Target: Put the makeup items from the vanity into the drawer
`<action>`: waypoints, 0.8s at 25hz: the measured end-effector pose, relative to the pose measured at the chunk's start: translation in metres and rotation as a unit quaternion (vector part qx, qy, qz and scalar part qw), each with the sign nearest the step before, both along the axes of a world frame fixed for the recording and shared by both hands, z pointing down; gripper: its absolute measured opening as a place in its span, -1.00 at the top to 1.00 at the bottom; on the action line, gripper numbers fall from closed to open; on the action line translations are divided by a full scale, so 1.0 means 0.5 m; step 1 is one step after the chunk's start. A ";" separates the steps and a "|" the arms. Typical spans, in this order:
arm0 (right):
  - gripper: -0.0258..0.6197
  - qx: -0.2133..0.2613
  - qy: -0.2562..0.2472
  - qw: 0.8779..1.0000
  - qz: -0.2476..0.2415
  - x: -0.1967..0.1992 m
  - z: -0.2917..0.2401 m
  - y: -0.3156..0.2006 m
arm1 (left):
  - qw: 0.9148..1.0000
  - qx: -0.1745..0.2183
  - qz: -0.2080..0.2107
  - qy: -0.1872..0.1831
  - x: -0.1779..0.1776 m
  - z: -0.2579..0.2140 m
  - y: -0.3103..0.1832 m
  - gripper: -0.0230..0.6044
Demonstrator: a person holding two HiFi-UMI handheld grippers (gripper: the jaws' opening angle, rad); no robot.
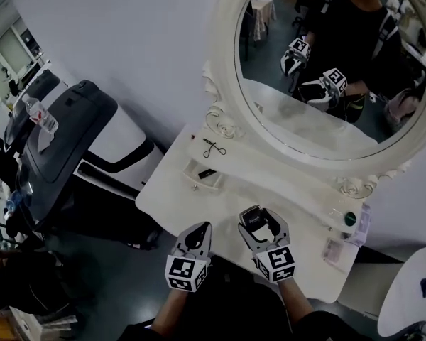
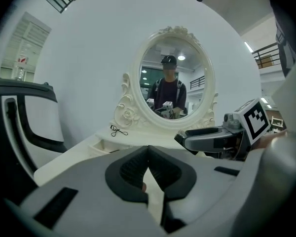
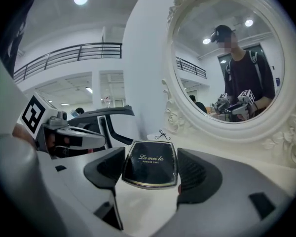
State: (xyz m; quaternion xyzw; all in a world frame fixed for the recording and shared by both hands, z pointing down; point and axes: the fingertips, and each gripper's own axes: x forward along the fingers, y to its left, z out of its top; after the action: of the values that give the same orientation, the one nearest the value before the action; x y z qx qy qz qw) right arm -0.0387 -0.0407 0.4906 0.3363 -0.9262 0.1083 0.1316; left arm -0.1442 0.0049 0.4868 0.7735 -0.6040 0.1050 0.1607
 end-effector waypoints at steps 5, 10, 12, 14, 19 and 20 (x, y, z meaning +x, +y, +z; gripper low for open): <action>-0.08 0.003 -0.002 1.000 -0.031 -0.038 -0.001 0.007 | 1.000 0.001 -0.030 -0.005 -0.031 0.002 0.014 0.88; -0.08 0.006 0.001 0.999 -0.038 -0.082 -0.004 -0.002 | 0.999 0.006 -0.039 -0.012 -0.076 -0.004 -0.008 0.88; -0.08 0.007 0.004 0.999 -0.036 -0.103 -0.005 -0.012 | 0.999 0.008 -0.036 -0.011 -0.096 -0.006 -0.024 0.88; -0.08 0.006 0.008 0.999 -0.032 -0.124 -0.005 -0.022 | 0.999 0.009 -0.032 -0.008 -0.118 -0.007 -0.040 0.88; -0.08 0.005 0.021 1.000 -0.015 -0.180 0.003 -0.050 | 1.000 0.004 -0.012 0.001 -0.173 0.005 -0.079 0.88; -0.08 0.006 0.025 1.000 -0.012 -0.192 0.005 -0.057 | 1.000 0.003 -0.007 0.003 -0.184 0.008 -0.087 0.88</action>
State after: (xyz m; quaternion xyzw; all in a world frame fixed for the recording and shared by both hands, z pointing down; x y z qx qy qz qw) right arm -0.1348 -0.0692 0.4929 0.3290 -0.9270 0.0925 0.1543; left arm -0.2363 -0.0384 0.4906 0.7698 -0.6094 0.1003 0.1609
